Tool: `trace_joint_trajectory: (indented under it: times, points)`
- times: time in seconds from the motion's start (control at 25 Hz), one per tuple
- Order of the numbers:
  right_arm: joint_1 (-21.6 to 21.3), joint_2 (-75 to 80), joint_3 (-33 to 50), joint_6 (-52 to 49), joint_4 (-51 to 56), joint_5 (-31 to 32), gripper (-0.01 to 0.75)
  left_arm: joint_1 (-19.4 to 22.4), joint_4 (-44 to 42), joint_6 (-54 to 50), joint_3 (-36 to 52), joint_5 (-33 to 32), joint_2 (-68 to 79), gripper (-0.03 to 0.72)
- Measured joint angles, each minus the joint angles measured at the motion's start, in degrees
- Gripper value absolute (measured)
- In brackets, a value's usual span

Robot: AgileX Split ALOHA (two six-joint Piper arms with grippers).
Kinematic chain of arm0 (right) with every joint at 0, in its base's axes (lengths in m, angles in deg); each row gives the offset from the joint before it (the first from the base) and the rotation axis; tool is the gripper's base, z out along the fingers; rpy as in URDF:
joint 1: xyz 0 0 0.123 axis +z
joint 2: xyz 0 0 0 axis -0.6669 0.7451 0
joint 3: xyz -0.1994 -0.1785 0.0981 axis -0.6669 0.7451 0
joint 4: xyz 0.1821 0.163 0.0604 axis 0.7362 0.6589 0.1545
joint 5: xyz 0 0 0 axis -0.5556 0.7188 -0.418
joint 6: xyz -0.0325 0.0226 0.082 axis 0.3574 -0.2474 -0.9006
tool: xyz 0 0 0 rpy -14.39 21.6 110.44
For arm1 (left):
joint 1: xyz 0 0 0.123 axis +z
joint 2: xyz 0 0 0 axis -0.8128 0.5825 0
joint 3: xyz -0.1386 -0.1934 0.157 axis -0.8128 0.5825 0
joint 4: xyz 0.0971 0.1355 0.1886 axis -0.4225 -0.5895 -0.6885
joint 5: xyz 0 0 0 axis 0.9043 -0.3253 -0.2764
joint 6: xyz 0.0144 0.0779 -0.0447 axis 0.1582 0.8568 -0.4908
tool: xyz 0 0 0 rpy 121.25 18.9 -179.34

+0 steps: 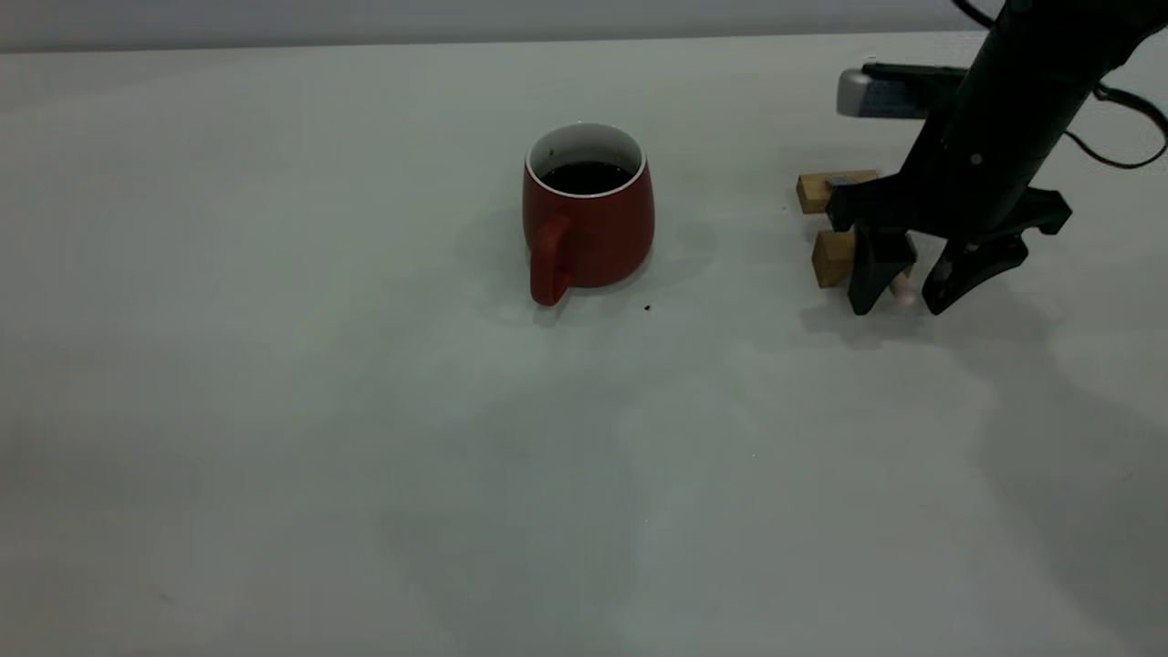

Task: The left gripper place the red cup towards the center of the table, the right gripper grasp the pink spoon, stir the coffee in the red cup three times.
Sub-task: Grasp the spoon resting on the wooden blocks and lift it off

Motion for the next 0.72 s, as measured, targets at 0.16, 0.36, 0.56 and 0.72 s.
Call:
trace_joint_trajectory:
  times: [0.16, 0.36, 0.56, 0.72]
  points:
    - [0.0, 0.34, -1.87, 0.47, 0.0, 0.35, 0.486, 0.0, 0.0, 0.0, 0.0, 0.0, 0.0, 0.436]
    - [0.0, 0.34, -2.25, 0.57, -0.38, 3.64, 0.219, 0.0, 0.0, 0.0, 0.0, 0.0, 0.0, 0.436]
    - [0.0, 0.22, -2.9, 0.57, -1.31, 5.61, 0.126, 0.0, 0.0, 0.0, 0.0, 0.0, 0.0, 0.436]
    - [0.13, -2.3, -4.8, 0.6, 0.6, 12.3, 0.126, 0.0, 0.0, 0.0, 0.0, 0.0, 0.0, 0.436]
